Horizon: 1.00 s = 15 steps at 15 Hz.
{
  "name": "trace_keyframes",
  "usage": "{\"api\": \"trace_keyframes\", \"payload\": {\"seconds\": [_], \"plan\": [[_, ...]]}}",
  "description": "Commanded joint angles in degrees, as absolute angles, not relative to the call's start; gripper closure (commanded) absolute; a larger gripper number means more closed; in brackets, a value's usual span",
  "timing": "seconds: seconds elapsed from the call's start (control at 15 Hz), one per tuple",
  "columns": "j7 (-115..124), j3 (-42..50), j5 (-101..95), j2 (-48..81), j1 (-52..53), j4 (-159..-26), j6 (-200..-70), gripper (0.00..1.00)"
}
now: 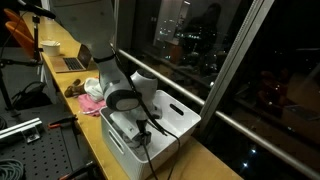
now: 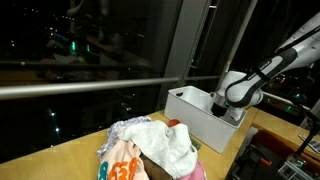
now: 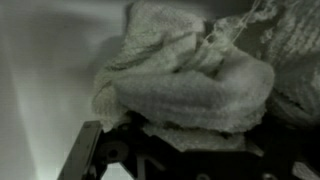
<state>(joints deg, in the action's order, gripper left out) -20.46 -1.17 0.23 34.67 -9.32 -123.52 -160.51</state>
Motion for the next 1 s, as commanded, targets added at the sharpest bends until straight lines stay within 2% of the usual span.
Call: {"api": "trace_keyframes", "payload": {"seconds": [0.0,0.2,0.47,0.67,0.93], "plan": [[-18.92,-1.63,-0.78,36.98,-9.79,-119.65,-158.62,0.41],[-18.78,-1.6,-0.76,37.11,-9.67,-118.29,-157.63,0.66],[-18.75,-1.65,-0.7,36.44,-9.65,-117.89,-157.09,0.93],[-18.22,-1.81,-0.79,31.56,-8.98,-118.81,-155.81,0.96],[-17.07,-0.41,-3.14,23.22,-5.88,-118.82,-156.32,0.94]]}}
